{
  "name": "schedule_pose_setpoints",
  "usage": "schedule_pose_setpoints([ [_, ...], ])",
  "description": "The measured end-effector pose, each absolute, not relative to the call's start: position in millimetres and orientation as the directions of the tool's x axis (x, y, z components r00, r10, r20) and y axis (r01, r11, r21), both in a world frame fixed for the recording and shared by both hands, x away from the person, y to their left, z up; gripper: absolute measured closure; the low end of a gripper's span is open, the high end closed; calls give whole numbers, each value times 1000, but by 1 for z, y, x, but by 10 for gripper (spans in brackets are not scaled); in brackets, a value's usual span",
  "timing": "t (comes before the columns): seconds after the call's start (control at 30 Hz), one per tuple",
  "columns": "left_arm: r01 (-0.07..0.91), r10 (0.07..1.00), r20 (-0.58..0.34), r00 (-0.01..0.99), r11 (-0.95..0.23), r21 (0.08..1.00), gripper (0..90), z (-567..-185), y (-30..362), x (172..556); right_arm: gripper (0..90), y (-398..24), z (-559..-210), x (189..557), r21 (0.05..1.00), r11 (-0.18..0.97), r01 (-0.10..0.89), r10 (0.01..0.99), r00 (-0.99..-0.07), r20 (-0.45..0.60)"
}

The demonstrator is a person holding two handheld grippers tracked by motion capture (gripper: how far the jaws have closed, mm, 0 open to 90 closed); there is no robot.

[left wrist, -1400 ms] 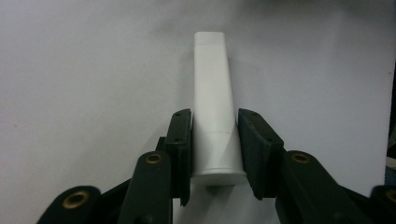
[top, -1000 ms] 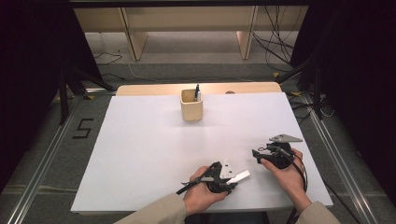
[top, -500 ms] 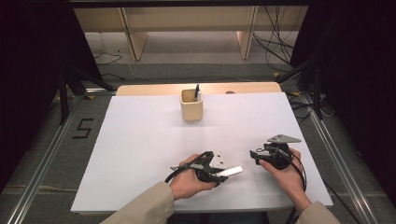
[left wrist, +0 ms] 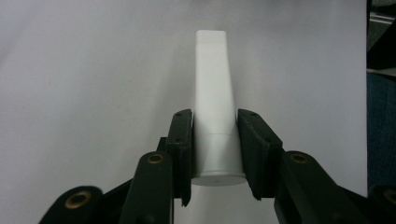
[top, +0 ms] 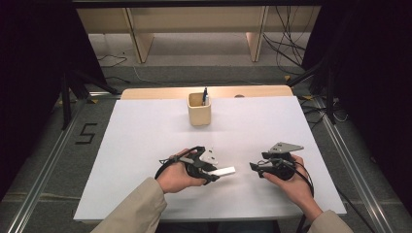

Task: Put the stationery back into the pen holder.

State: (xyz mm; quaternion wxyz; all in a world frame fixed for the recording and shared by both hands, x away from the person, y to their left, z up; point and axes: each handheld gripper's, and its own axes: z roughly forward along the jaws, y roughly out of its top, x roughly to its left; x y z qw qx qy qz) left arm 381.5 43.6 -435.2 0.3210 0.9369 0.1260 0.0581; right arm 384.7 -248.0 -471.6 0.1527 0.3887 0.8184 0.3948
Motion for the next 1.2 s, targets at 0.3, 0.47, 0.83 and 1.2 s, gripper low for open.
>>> schedule_pose_setpoints([
  [0.3, 128, 153, -2, 988, -817, 562, 669, -434, 52, 384, 346, -213, -468, 369, 742, 585, 328, 479, -878, 10],
  [0.47, 112, 122, -19, 992, -829, 549, 669, -435, 51, 384, 370, -198, -467, 365, 726, 640, 251, 382, -924, -18],
  [0.83, 76, 79, -17, 997, -842, 534, 668, -434, 45, 384, 443, -178, -463, 365, 703, 692, 166, 288, -956, -58],
  [1.2, 51, 51, -14, 999, -849, 526, 668, -433, 42, 382, 521, -165, -464, 367, 672, 730, 126, 212, -976, -47],
])
